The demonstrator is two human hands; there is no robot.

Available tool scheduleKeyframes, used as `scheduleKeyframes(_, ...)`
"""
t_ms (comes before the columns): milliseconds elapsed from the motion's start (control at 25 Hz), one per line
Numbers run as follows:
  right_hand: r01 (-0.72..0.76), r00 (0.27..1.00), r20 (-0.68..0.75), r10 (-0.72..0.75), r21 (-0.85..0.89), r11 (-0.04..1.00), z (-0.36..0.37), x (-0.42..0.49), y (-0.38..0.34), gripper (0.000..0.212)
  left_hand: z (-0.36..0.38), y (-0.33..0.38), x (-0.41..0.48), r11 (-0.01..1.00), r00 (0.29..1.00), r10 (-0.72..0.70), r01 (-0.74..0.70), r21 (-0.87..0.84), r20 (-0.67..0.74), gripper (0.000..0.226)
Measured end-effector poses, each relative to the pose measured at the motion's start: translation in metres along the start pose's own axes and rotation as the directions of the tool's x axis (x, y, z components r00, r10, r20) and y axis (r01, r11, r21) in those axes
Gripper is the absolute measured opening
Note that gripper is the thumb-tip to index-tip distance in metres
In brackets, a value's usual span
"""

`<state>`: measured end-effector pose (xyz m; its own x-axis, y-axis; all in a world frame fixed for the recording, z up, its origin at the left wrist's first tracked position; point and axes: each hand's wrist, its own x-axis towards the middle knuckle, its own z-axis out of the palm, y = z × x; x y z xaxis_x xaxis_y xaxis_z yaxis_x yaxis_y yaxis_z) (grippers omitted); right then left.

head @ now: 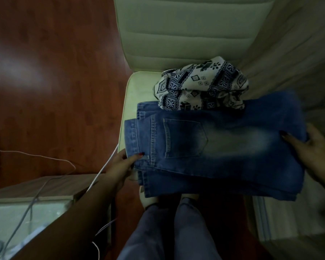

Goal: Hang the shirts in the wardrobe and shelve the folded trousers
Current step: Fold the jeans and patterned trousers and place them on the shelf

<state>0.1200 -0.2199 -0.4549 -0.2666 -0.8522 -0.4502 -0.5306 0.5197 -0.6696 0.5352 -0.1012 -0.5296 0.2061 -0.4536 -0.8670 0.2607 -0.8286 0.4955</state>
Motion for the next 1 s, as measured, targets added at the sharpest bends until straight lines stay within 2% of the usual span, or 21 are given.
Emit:
scheduleKeyframes(80, 0.019, 0.998, 0.066, -0.022, 0.049, 0.999, 0.007, -0.011, -0.017, 0.015, 0.003, 0.007, 0.002, 1.000, 0.999, 0.028, -0.028, 0.015, -0.020, 0.026)
scheduleKeyframes(160, 0.065, 0.990, 0.117, -0.080, 0.128, 0.990, 0.024, -0.026, -0.041, 0.021, 0.006, 0.012, 0.005, 0.997, 0.997, 0.068, -0.066, 0.044, -0.045, 0.033)
scheduleKeyframes(240, 0.087, 0.975, 0.179, -0.129, 0.228, 0.970, 0.058, -0.054, -0.075, 0.028, 0.008, 0.013, 0.005, 0.985, 0.982, 0.156, -0.147, 0.087, -0.103, 0.048)
scheduleKeyframes(320, 0.137, 0.942, 0.271, -0.197, 0.226, 0.965, 0.101, -0.080, -0.099, 0.034, 0.009, 0.012, 0.005, 0.953, 0.954, 0.287, -0.276, 0.128, -0.082, 0.060)
scheduleKeyframes(400, 0.214, 0.895, 0.361, -0.263, 0.171, 0.962, 0.148, -0.098, -0.113, 0.030, 0.011, 0.013, 0.001, 0.921, 0.927, 0.373, -0.365, 0.138, -0.037, 0.053)
scheduleKeyframes(480, 0.293, 0.869, 0.380, -0.318, 0.124, 0.948, 0.197, -0.110, -0.119, 0.025, 0.010, 0.014, 0.000, 0.898, 0.900, 0.430, -0.418, 0.133, -0.072, 0.042)
scheduleKeyframes(560, 0.378, 0.860, 0.346, -0.375, 0.063, 0.924, 0.238, -0.113, -0.120, 0.023, 0.008, 0.019, -0.004, 0.899, 0.896, 0.434, -0.424, 0.110, -0.092, 0.025)
scheduleKeyframes(600, 0.403, 0.858, 0.343, -0.382, 0.010, 0.915, 0.253, -0.111, -0.118, 0.023, 0.009, 0.022, -0.006, 0.919, 0.917, 0.389, -0.380, 0.102, -0.084, 0.015)
scheduleKeyframes(680, 0.401, 0.846, 0.412, -0.339, -0.072, 0.913, 0.273, -0.102, -0.106, 0.027, 0.012, 0.025, -0.005, 0.973, 0.973, 0.224, -0.219, 0.076, -0.065, 0.026)
scheduleKeyframes(760, 0.382, 0.781, 0.573, -0.249, -0.124, 0.916, 0.279, -0.090, -0.087, 0.044, 0.013, 0.024, -0.001, 0.979, 0.987, 0.160, -0.159, 0.126, 0.000, 0.033)
scheduleKeyframes(840, 0.375, 0.676, 0.709, -0.200, -0.097, 0.922, 0.270, -0.082, -0.071, 0.059, 0.012, 0.021, 0.003, 0.944, 0.969, 0.240, -0.245, 0.221, 0.053, 0.033)
scheduleKeyframes(880, 0.377, 0.645, 0.736, -0.206, -0.072, 0.923, 0.262, -0.078, -0.066, 0.058, 0.012, 0.019, 0.008, 0.919, 0.959, 0.277, -0.283, 0.275, 0.061, 0.033)
scheduleKeyframes(960, 0.457, 0.640, 0.704, -0.308, -0.026, 0.889, 0.242, -0.072, -0.070, 0.045, 0.012, 0.014, 0.018, 0.873, 0.943, 0.327, -0.328, 0.361, 0.065, 0.036)
scheduleKeyframes(1000, 0.534, 0.666, 0.623, -0.411, -0.014, 0.845, 0.231, -0.066, -0.077, 0.039, 0.013, 0.014, 0.020, 0.859, 0.941, 0.333, -0.328, 0.393, 0.057, 0.040)
